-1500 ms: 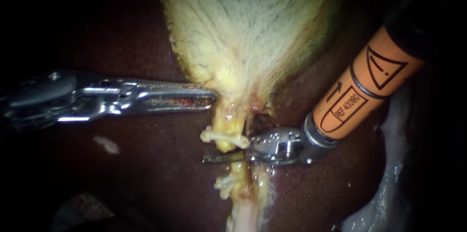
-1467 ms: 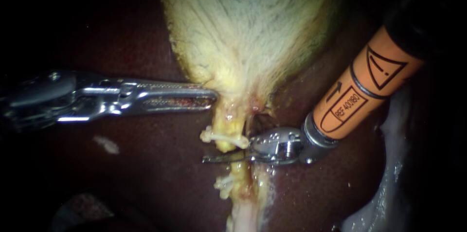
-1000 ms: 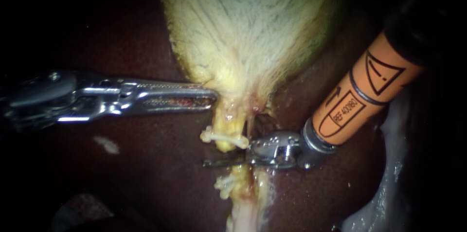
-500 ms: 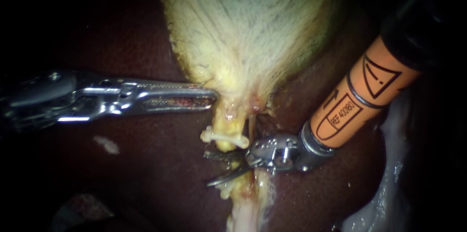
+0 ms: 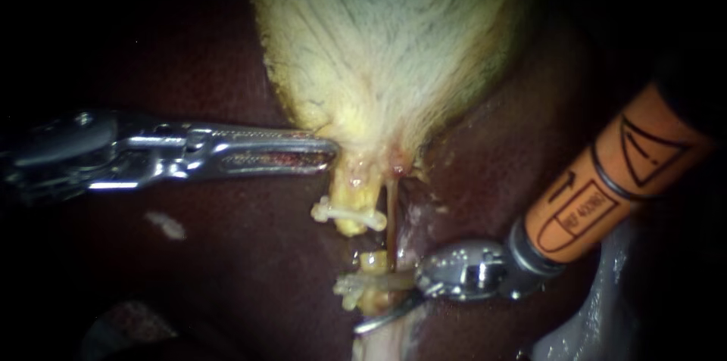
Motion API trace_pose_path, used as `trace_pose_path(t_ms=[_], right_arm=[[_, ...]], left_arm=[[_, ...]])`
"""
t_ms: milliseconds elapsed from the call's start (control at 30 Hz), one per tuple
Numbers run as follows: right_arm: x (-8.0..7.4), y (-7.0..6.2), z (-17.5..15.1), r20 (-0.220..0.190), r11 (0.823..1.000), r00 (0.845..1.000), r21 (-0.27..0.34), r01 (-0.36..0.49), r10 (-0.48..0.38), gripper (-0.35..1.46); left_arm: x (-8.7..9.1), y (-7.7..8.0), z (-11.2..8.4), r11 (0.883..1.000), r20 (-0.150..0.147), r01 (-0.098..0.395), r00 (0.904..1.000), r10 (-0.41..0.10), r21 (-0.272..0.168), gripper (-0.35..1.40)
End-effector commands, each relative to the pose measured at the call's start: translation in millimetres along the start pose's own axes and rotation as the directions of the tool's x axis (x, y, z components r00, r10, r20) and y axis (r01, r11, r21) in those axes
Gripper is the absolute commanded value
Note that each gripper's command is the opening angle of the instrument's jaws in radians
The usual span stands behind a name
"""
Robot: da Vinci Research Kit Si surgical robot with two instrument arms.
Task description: Go back from the cut left tube
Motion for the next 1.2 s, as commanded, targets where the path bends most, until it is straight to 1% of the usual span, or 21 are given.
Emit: trace_pose_path(t_ms=[33, 133, 167, 267, 367, 400, 533, 600, 667, 767, 833, 1000, 1200], right_arm=[[-0.1, 0.2, -0.6, -0.005, 1.000, 1.000, -0.018, 0.015, -0.015, 1.30], [0.0, 1.0, -2.8, -0.015, 0.995, 0.998, -0.084, 0.062, -0.063, 1.38], [0.0, 1.5, -3.9, -0.016, 0.990, 0.996, -0.114, 0.083, -0.085, 1.40], [0.3, 2.3, -6.4, -0.012, 0.978, 0.992, -0.169, 0.125, -0.129, 1.43], [0.7, 2.8, -8.8, 0.002, 0.962, 0.984, -0.210, 0.174, -0.177, 1.43], [1.0, 3.0, -9.5, 0.010, 0.955, 0.981, -0.228, 0.192, -0.195, 1.43], [2.4, 3.6, -10.8, 0.040, 0.927, 0.966, -0.275, 0.255, -0.254, 1.43], [3.0, 3.8, -11.2, 0.051, 0.917, 0.962, -0.291, 0.272, -0.269, 1.43], [3.3, 3.9, -11.5, 0.062, 0.905, 0.953, -0.303, 0.300, -0.295, 1.43], [3.4, 4.1, -11.6, 0.076, 0.889, 0.945, -0.321, 0.326, -0.319, 1.43], [3.3, 4.3, -11.7, 0.083, 0.883, 0.940, -0.323, 0.341, -0.332, 1.43], [2.8, 4.5, -11.9, 0.086, 0.881, 0.939, -0.324, 0.344, -0.334, 1.43], [2.7, 4.5, -12.0, 0.087, 0.880, 0.936, -0.321, 0.350, -0.340, 1.43]], left_arm=[[0.0, 0.0, 0.0, 1.000, 0.000, 0.000, 1.0000, 0.000, 0.000, -0.35], [0.0, 0.0, 0.0, 1.000, 0.000, 0.000, 1.0000, 0.000, 0.001, -0.35], [0.0, 0.0, 0.0, 1.000, 0.000, 0.000, 1.0000, 0.000, 0.001, -0.35], [0.0, 0.1, 0.0, 1.000, 0.000, 0.000, 1.0000, 0.000, 0.001, -0.35], [0.0, 0.1, 0.0, 1.000, 0.000, 0.000, 1.0000, 0.000, 0.001, -0.35], [0.0, 0.1, 0.0, 1.000, 0.000, 0.000, 1.0000, 0.000, 0.001, -0.35], [0.0, 0.1, 0.0, 1.000, 0.000, 0.000, 1.0000, 0.000, 0.001, -0.35], [0.0, 0.1, 0.0, 1.000, 0.000, 0.000, 1.0000, 0.000, 0.001, -0.35], [0.0, 0.1, 0.0, 1.000, 0.000, 0.000, 1.0000, 0.000, 0.001, -0.35], [0.0, 0.1, 0.0, 1.000, 0.000, 0.000, 1.0000, 0.000, 0.000, -0.35], [0.0, 0.1, 0.1, 1.000, 0.000, 0.000, 1.0000, 0.000, 0.000, -0.35], [0.5, 0.0, 0.6, 1.000, 0.001, -0.003, 1.0000, 0.003, -0.001, -0.35], [1.6, -0.3, 2.6, 1.000, 0.001, -0.010, 0.9999, 0.010, 0.008, -0.35]])
